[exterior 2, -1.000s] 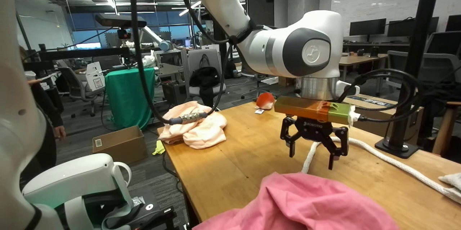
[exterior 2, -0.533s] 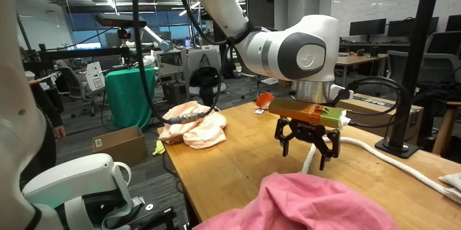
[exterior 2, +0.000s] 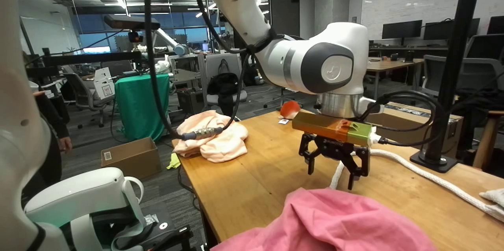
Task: Pick up the cloths and put them around the table.
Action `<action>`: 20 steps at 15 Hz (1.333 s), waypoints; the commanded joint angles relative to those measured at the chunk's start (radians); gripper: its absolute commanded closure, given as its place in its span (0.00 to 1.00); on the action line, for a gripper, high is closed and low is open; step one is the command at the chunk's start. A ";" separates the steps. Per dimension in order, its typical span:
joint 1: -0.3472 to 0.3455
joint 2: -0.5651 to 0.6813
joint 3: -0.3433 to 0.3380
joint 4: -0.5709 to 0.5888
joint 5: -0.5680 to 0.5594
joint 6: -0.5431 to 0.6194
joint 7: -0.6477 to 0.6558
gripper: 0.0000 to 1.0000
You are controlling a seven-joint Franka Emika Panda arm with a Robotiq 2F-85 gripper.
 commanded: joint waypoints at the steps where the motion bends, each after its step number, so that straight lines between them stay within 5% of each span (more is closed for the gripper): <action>1: -0.018 0.011 0.007 -0.003 0.010 0.046 -0.034 0.00; 6: -0.033 0.024 0.006 -0.002 0.010 0.062 -0.043 0.00; 7: -0.034 0.025 0.006 -0.001 0.009 0.063 -0.043 0.25; 8: -0.037 0.024 0.006 -0.001 0.011 0.064 -0.047 0.26; 17: -0.050 0.010 0.005 0.002 0.028 0.070 -0.073 0.93; 20: -0.052 0.006 0.005 0.002 0.021 0.071 -0.067 0.96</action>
